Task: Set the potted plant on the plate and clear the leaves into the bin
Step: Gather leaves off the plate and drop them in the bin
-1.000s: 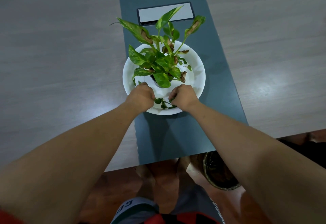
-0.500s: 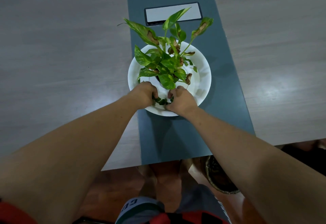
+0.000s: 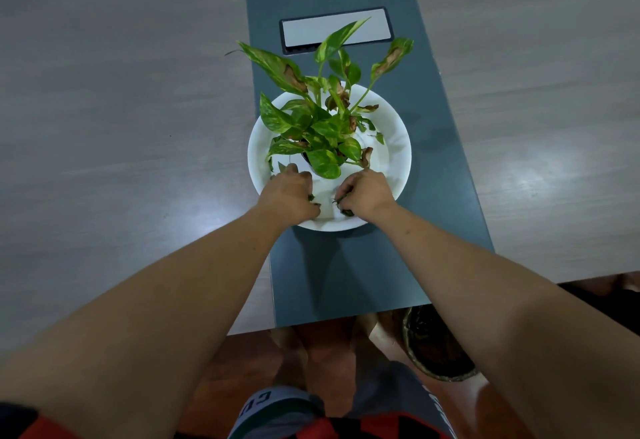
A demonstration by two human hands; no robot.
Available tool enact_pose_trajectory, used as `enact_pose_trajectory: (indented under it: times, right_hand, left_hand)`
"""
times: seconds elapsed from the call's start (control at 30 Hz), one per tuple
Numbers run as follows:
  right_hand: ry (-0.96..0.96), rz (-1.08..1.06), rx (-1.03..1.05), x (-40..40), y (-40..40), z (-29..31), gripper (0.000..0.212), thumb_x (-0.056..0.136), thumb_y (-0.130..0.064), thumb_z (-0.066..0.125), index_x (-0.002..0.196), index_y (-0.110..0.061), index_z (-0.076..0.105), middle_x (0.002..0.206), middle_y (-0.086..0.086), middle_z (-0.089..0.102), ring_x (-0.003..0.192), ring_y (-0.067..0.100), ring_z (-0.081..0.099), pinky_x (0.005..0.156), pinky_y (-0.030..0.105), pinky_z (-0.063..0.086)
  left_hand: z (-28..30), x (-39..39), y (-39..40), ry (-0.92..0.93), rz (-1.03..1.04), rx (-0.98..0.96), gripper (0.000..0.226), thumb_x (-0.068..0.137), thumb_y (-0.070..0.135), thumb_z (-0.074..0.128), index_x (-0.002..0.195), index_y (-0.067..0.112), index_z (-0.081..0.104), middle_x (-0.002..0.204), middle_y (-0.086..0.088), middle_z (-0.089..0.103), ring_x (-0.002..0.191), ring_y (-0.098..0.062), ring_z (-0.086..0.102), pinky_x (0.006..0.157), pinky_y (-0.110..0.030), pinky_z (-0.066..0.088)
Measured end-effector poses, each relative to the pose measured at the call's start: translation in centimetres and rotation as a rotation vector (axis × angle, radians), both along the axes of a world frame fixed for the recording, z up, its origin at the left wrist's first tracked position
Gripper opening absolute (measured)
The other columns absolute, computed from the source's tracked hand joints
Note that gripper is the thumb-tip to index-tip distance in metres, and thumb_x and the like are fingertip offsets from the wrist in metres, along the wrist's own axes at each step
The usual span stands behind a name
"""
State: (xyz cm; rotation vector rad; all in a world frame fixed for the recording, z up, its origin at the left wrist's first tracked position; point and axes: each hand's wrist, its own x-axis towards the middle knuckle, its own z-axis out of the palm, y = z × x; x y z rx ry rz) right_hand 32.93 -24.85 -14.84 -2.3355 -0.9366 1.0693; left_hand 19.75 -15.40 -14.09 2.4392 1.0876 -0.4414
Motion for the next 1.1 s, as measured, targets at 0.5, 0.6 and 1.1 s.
enact_pose_trajectory:
  times: [0.5, 0.6, 1.1]
  right_hand:
    - [0.705, -0.469, 0.145, 4.1, -1.9, 2.6, 0.016, 0.070, 0.013, 0.077, 0.078, 0.001, 0.071, 0.086, 0.018, 0.072, 0.085, 0.030, 0.073, 0.074, 0.031, 0.063]
    - [0.720, -0.515, 0.164, 4.7, -2.5, 3.3, 0.015, 0.073, 0.014, 0.074, 0.076, 0.000, 0.071, 0.086, 0.018, 0.072, 0.086, 0.030, 0.073, 0.073, 0.031, 0.063]
    - [0.667, -1.093, 0.544, 4.8, -17.9, 5.9, 0.017, 0.078, 0.019, 0.065, 0.077, 0.002, 0.063, 0.079, 0.015, 0.064, 0.073, 0.024, 0.066, 0.063, 0.026, 0.062]
  left_hand:
    - [-0.1, 0.9, 0.1, -0.383, 0.773, -0.450, 0.011, 0.076, -0.002, 0.073, 0.082, 0.006, 0.077, 0.079, -0.004, 0.071, 0.081, -0.018, 0.065, 0.086, -0.028, 0.057]
    - [0.3, 0.9, -0.5, -0.550, 0.960, -0.673, 0.013, 0.077, -0.011, 0.072, 0.076, 0.002, 0.070, 0.090, -0.013, 0.071, 0.083, -0.026, 0.067, 0.071, -0.027, 0.062]
    - [2.0, 7.9, -10.2, -0.501, 0.671, -0.927, 0.014, 0.078, -0.011, 0.067, 0.078, 0.002, 0.069, 0.083, -0.008, 0.067, 0.073, -0.020, 0.065, 0.087, -0.031, 0.058]
